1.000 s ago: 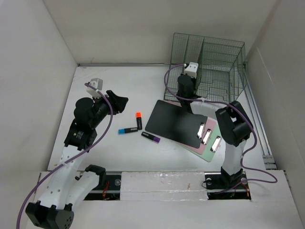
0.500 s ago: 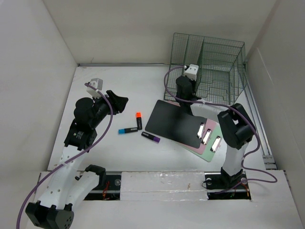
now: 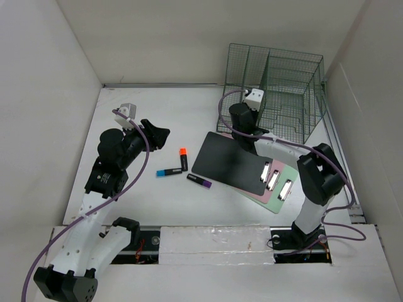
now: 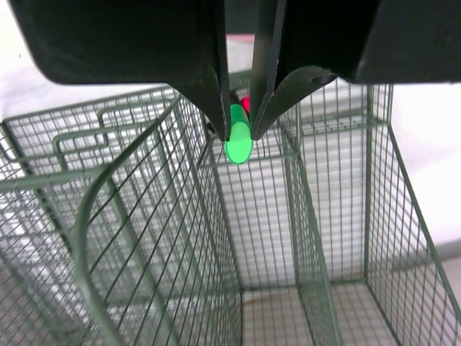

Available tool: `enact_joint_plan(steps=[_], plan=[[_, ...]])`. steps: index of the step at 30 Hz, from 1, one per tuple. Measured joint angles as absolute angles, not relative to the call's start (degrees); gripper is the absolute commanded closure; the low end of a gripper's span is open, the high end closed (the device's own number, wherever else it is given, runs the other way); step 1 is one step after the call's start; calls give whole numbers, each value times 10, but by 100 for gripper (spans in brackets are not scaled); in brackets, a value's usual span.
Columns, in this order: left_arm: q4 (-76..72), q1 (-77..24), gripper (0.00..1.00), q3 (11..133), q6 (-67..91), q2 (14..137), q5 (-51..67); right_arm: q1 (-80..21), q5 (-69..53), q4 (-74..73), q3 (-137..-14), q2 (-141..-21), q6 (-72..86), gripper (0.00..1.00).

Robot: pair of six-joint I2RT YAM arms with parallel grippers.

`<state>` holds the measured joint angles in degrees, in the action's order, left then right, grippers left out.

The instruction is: Organize the desk

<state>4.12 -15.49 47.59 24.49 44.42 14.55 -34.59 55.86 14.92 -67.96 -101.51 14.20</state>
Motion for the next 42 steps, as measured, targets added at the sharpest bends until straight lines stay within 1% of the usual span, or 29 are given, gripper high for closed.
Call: enact_joint_plan(steps=[3,7,10,16,18,19,21,22,26,30,33,34,36,37,40,42], plan=[[41,-155,56,476,245,444,146,-346,538,109,-677,-1007,168,80],[41,-155,56,476,245,444,146,-346,510,69,-677,-994,199,69],[41,-155,56,476,245,444,146,-346,488,48,-677,-986,213,67],[41,-155,56,476,245,444,146,-336,431,16,-677,-981,239,66],[41,-155,56,476,245,444,146,-331,417,8,-677,-981,246,70],[41,-155,56,476,245,444,146,-329,411,6,-677,-980,247,80],[41,-155,56,476,245,444,146,-330,396,4,-672,-975,250,95],[41,-155,56,476,245,444,146,-333,386,4,-665,-969,250,100],[41,-155,56,476,245,444,145,-364,323,10,-628,-926,252,100],[43,-155,56,476,246,444,131,-419,251,18,-606,-919,253,100],[46,-155,56,476,252,444,114,-471,217,15,-599,-933,253,89],[48,-155,57,476,255,444,106,-488,207,15,-599,-939,252,80],[53,-155,57,476,261,442,91,-514,188,15,-600,-953,252,73],[56,-155,57,476,265,441,84,-522,180,12,-604,-962,252,68],[62,-155,57,476,275,436,59,-529,164,8,-633,-1001,253,61],[66,-155,57,476,279,432,47,-529,163,3,-667,-1035,253,59]])
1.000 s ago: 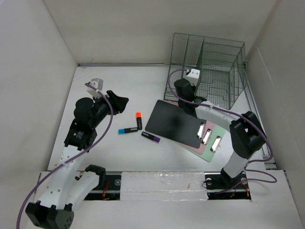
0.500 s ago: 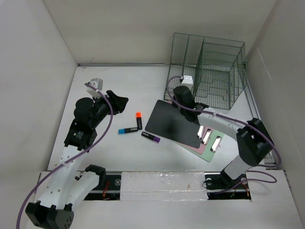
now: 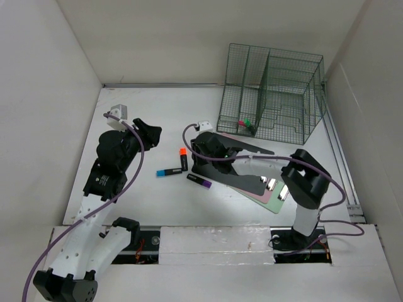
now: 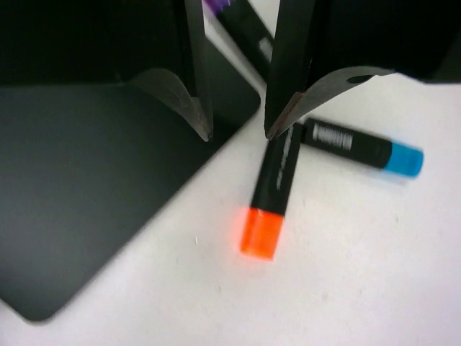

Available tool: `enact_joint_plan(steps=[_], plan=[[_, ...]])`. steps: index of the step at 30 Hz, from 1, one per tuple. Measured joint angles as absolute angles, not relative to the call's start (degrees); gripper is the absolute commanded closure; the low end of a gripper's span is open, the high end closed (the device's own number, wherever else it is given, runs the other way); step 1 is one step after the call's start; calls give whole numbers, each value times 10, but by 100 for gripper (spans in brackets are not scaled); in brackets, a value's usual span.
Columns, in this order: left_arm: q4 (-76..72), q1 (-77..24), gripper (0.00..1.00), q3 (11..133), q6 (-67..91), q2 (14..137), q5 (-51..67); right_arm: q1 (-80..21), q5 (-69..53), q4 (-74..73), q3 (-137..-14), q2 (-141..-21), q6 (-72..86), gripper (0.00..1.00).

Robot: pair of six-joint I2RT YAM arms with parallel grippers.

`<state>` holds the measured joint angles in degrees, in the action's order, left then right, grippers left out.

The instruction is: Organize the desk

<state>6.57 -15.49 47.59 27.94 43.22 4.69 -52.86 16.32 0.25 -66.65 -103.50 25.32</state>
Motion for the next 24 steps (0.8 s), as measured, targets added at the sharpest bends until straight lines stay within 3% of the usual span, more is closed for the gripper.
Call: enact_joint_plan(steps=[7,24], plan=[[68,-154,57,476,284,425,35,-526,172,-27,-826,-1176,248,58],[69,-154,57,476,283,425,42,-504,143,-79,-942,-1276,255,56]])
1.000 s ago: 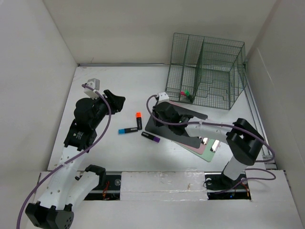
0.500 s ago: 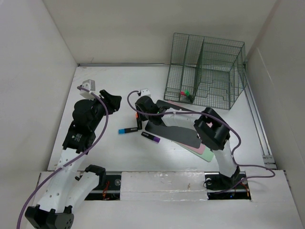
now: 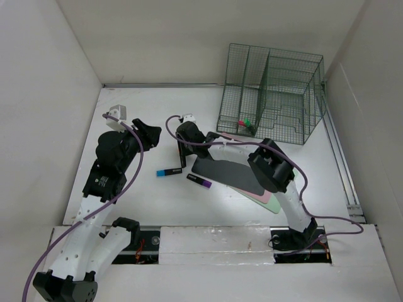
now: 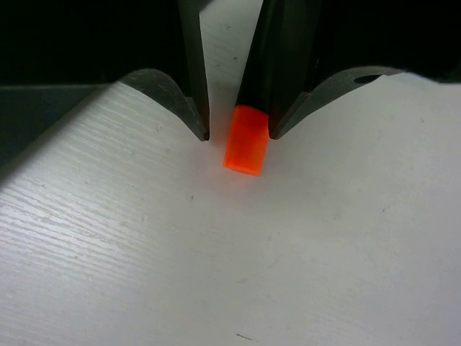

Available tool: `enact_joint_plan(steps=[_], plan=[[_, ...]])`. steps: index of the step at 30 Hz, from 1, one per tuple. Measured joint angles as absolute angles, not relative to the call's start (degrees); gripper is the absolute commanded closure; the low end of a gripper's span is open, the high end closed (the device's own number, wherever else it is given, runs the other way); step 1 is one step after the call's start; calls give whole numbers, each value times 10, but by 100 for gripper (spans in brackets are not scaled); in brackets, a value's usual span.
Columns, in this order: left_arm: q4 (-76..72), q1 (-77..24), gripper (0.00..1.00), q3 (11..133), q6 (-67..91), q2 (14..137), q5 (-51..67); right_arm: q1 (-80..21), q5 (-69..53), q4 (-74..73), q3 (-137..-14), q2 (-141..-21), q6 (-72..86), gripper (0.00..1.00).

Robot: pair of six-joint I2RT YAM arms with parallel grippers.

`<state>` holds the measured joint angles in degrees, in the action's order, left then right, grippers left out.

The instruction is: Organize the desk

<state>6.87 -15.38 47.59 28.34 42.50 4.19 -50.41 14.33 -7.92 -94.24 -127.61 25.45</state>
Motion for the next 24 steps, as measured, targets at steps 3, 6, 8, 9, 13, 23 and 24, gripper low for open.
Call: enact_joint_plan(steps=[3,6,8,9,13,23,24], plan=[[69,-154,57,476,283,425,43,-504,134,-83,-951,-1284,256,56],[69,-154,57,476,283,425,44,-503,125,-87,-953,-1290,258,55],[69,-154,57,476,283,425,45,-502,116,-89,-960,-1293,260,55],[69,-154,57,476,283,425,45,-501,114,-89,-962,-1295,261,55],[69,-154,57,476,283,423,45,-498,104,-89,-968,-1299,265,56],[68,-154,57,476,283,417,48,-488,94,-97,-1003,-1319,269,54],[68,-154,57,476,282,417,49,-488,94,-99,-1004,-1319,269,54]])
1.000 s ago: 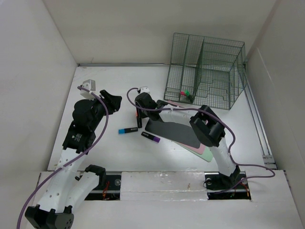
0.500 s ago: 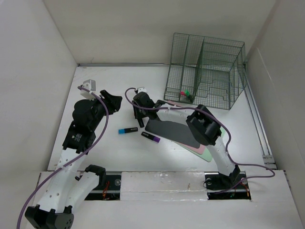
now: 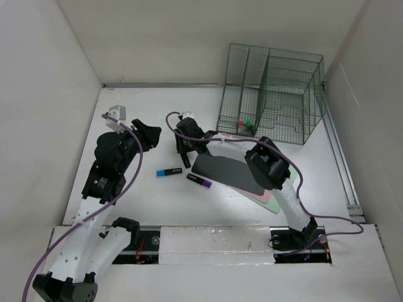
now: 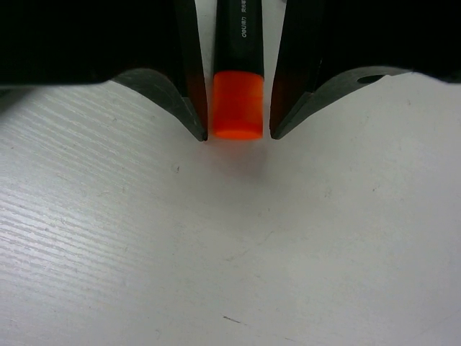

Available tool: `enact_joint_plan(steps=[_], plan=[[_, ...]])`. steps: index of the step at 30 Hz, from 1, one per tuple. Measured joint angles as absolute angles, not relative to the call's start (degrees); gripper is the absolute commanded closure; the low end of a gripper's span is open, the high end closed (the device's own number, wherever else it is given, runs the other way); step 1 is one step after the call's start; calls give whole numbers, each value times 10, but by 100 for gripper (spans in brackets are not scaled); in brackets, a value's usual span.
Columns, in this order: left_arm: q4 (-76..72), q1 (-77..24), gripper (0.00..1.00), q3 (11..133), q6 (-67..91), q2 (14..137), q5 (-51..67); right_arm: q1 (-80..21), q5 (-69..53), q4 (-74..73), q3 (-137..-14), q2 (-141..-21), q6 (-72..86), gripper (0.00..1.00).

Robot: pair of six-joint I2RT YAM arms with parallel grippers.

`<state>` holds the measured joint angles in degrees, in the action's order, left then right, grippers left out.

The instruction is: Organize the desk

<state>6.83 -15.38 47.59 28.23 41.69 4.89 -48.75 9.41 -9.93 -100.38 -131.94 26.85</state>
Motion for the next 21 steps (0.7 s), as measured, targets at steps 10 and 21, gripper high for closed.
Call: enact_joint_plan(steps=[10,21], plan=[[68,-154,57,476,279,415,53,-483,95,-125,-1022,-1326,263,68],[68,-154,57,476,279,414,55,-480,99,-91,-977,-1299,262,73]])
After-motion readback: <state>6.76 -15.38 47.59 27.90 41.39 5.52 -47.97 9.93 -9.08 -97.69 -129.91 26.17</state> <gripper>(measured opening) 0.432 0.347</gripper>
